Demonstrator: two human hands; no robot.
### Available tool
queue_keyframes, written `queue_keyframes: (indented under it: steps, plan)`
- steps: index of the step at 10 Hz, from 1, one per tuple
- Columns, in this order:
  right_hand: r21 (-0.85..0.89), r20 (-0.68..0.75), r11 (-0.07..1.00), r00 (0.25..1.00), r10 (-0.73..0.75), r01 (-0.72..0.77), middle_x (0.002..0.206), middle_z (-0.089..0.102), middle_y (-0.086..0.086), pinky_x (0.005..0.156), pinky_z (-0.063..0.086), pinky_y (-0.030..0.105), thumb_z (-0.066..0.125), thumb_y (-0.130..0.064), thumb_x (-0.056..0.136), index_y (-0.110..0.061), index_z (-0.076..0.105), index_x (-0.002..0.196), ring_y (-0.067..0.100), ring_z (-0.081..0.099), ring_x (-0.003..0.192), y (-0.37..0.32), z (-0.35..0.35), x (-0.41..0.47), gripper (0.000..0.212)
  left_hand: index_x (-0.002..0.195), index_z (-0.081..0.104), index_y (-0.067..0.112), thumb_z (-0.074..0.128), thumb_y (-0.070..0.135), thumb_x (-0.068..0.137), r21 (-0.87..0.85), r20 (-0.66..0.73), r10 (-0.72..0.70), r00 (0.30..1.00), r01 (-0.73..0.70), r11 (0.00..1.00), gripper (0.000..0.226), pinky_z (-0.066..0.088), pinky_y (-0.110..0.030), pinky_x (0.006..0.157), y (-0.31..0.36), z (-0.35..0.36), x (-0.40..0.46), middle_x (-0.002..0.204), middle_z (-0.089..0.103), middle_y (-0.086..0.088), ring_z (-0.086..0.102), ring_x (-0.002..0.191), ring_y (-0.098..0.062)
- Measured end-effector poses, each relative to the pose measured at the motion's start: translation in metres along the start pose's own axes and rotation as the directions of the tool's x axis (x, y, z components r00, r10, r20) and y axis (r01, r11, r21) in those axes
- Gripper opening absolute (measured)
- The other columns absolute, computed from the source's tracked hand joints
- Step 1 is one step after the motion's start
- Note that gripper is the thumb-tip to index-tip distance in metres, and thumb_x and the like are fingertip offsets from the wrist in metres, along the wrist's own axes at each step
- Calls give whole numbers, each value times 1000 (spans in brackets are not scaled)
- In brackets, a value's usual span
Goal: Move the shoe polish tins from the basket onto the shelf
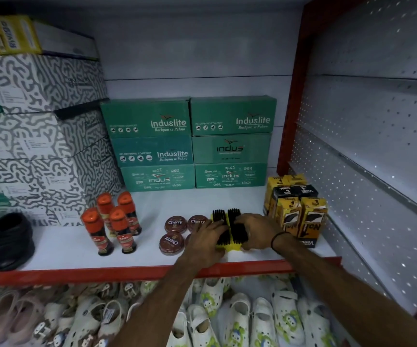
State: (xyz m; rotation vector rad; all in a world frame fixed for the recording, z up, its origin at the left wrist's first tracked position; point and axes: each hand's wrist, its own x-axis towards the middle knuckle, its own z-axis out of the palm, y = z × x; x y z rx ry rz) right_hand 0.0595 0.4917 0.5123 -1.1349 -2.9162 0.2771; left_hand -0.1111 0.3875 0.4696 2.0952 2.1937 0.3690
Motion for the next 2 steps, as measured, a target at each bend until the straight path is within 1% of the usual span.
queue_keyframes:
  steps: [1,2]
  plan:
    - [9,-12,1000,1000,-1,1,140,63,3,101,55,46,88,-31,69,-22,62,135,30,61,126,-1,1,-2,72,145,41,32,65,28,73,-5,-2,14,1000,-14,1000,76,23,-49,119,0,-1,-2,157,40,4,34,145,-27]
    - [6,-26,1000,1000,3,-3,142,62,3,102,54,46,88,-37,70,-22,60,137,29,60,128,-6,-2,-1,75,149,35,32,65,35,77,-5,4,27,1000,-27,1000,77,21,-52,119,-1,1,0,161,33,2,31,147,-28]
